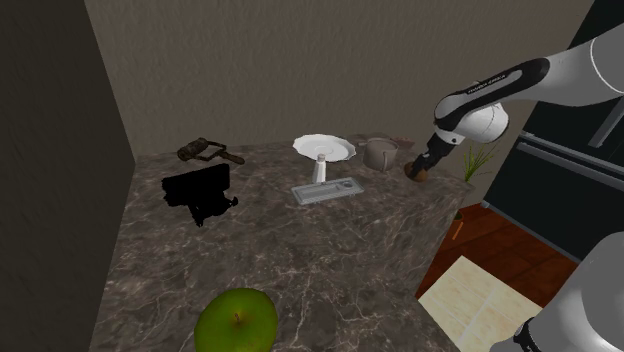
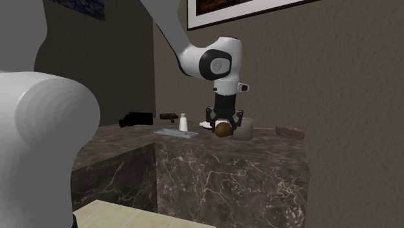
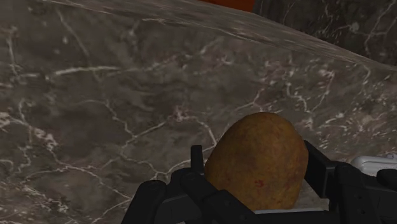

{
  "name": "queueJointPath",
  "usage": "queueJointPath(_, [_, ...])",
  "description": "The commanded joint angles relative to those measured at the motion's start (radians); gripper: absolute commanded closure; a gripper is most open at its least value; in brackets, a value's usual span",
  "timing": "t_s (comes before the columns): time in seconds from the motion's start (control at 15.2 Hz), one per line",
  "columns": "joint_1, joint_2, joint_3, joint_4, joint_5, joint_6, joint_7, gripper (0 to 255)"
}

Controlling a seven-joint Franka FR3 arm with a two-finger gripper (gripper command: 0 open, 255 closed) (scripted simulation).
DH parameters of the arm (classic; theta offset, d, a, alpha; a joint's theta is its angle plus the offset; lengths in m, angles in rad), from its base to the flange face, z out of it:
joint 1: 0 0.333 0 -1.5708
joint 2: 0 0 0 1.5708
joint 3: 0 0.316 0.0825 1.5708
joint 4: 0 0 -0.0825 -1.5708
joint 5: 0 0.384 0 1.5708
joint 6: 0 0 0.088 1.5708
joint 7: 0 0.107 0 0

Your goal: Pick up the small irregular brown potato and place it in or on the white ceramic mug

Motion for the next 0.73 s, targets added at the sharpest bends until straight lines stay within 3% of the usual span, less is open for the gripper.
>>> queueJointPath(0.0, [-0.002,-0.018,0.002,0.010,-0.023,-0.023,0.021,255])
queueJointPath(0.66, [-0.017,-0.100,0.017,0.072,-0.112,-0.148,0.104,255])
